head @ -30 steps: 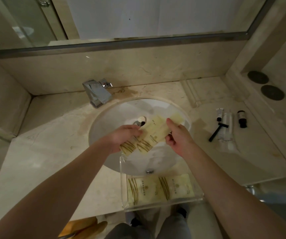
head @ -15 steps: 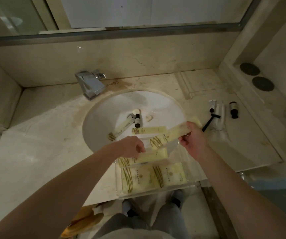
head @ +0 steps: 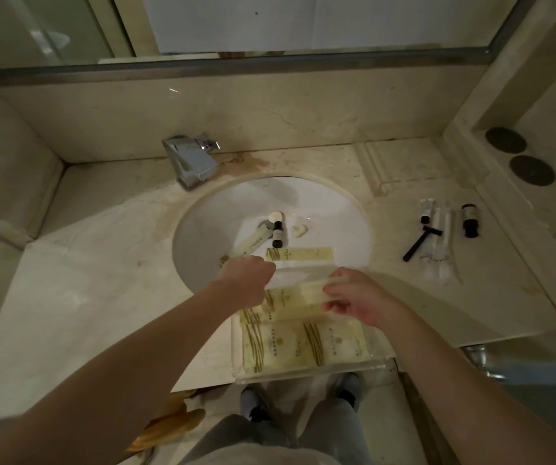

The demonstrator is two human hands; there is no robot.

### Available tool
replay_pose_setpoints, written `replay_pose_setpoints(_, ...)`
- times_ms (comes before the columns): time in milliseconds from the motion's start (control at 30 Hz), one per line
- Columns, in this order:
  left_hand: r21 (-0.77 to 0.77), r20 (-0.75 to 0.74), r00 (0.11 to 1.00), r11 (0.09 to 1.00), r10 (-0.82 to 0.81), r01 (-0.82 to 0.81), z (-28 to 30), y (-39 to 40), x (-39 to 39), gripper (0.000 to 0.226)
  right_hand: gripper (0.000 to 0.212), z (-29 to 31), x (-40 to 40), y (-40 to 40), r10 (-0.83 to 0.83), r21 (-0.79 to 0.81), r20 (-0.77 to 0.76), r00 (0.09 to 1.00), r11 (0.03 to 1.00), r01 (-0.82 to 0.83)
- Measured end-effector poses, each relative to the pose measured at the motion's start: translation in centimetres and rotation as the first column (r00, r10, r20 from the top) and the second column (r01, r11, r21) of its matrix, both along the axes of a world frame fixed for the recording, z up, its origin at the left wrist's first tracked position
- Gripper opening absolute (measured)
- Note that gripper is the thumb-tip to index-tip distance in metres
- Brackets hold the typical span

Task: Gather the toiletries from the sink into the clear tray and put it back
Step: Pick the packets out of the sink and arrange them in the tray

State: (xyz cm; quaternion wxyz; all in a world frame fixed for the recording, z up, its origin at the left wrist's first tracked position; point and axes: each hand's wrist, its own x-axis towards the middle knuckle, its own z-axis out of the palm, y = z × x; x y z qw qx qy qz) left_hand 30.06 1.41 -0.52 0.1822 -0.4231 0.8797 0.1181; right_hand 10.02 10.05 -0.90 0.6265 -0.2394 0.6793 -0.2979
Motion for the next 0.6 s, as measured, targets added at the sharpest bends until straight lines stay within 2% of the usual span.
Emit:
replay_pose_setpoints(100,-0.004,0.018,1.000,1.000,-0.022,0.022,-0.3,0.2,0.3,0.019,0.008,-0.6,0.9,-0.4,0.195,0.041,-0.174,0.965,0.981,-0.191)
replay_pose_setpoints(167,-0.002,0.036,0.998,0.999,-0.047,0.047,-0.7,0.3,0.4,0.019,0.008,-1.2,1.3,-0.8,0.298,0.061,-0.322,0.899,0.954,-0.295)
replay_pose_setpoints(267,-0.011,0.051,0.997,0.998,-0.065,0.066,-1.0,0.3,0.6,0.022,0.018,-1.6,1.9,-1.2,0.407,0.115,-0.583,0.703,0.898,-0.424)
replay_pose_setpoints(333,-0.014,0.059,0.996,0.998,-0.061,0.062,-1.1,0.2,0.6,0.024,0.028,-1.3,2.2,-1.4,0.473,0.210,-0.726,0.500,0.844,-0.493)
replay_pose_setpoints(367,-0.015,0.063,0.996,0.998,-0.057,0.058,-1.1,0.2,0.6,0.026,0.032,-1.2,2.3,-1.6,0.493,0.253,-0.767,0.411,0.820,-0.513)
replay_pose_setpoints(467,-0.018,0.074,0.996,0.999,-0.048,0.049,-1.0,-0.2,0.6,0.034,0.048,-1.3,2.6,-2.0,0.495,0.313,-0.837,0.233,0.783,-0.538)
replay_pose_setpoints(533,-0.011,0.076,0.997,0.999,-0.034,0.035,-0.9,-0.4,0.6,0.037,0.058,-1.4,2.7,-2.0,0.492,0.338,-0.855,0.163,0.768,-0.544)
replay_pose_setpoints(600,0.007,0.067,0.998,1.000,-0.010,0.009,-0.8,-0.6,0.5,0.037,0.061,-1.5,2.6,-2.2,0.493,0.351,-0.859,0.137,0.763,-0.543)
